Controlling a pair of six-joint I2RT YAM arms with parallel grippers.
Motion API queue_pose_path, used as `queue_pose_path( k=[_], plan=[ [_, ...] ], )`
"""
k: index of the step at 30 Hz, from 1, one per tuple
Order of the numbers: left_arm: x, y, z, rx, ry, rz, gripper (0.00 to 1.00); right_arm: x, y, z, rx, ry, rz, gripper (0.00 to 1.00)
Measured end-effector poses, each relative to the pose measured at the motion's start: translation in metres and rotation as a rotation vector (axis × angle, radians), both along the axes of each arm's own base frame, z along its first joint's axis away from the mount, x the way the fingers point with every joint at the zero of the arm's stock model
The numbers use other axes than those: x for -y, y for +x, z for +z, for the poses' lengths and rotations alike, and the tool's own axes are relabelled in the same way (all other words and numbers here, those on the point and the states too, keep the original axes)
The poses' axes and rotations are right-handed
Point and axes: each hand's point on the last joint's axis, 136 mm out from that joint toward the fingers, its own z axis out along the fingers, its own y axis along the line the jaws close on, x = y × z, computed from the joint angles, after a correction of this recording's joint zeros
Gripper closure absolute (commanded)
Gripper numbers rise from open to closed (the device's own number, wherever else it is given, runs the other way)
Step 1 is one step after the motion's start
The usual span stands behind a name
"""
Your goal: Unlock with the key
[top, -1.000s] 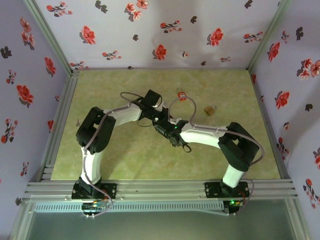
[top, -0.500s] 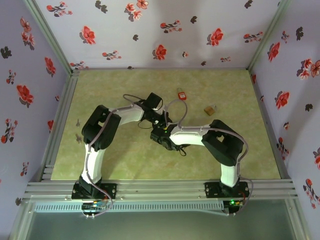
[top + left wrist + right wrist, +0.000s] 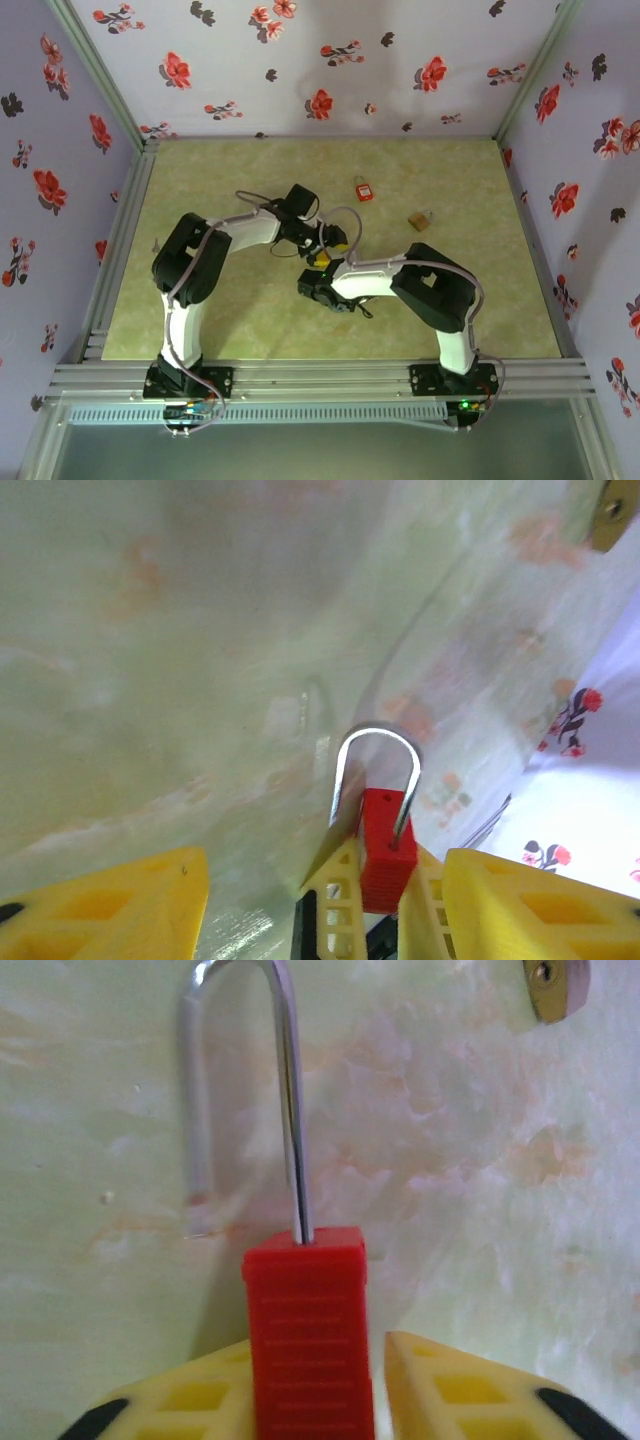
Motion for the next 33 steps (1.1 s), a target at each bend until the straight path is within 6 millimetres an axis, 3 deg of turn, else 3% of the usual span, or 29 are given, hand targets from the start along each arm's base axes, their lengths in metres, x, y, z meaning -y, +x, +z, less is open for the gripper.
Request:
queue_pose_path(
  k=[5, 10, 16, 21, 25, 29, 33],
  plan=[
    [-0.016, 0.021, 0.016, 0.027, -0.005, 0.06, 0.12, 0.001, -0.007, 0.004, -0.01, 0.055, -0.024, 0.41],
    [-0.021, 0.037, 0.031, 0.059, -0.007, 0.088, 0.06, -0.006, -0.019, 0.005, -0.058, 0.174, -0.058, 0.31],
    [-0.026, 0.052, 0.064, 0.129, -0.017, 0.105, 0.0, -0.032, -0.041, 0.015, -0.149, 0.382, -0.068, 0.19],
    [-0.036, 0.067, 0.115, 0.266, -0.031, 0.115, 0.0, -0.044, -0.046, 0.057, -0.139, 0.586, -0.067, 0.14],
    [-0.046, 0.07, 0.165, 0.397, -0.046, 0.116, 0.0, -0.032, -0.043, 0.086, -0.136, 0.736, -0.11, 0.13],
    [-0.057, 0.063, 0.221, 0.551, -0.063, 0.102, 0.0, -0.005, -0.031, 0.092, -0.163, 0.81, -0.181, 0.13],
    [-0.074, 0.046, 0.264, 0.681, -0.06, 0.087, 0.0, 0.018, -0.018, 0.08, -0.23, 0.814, -0.229, 0.14]
  ],
)
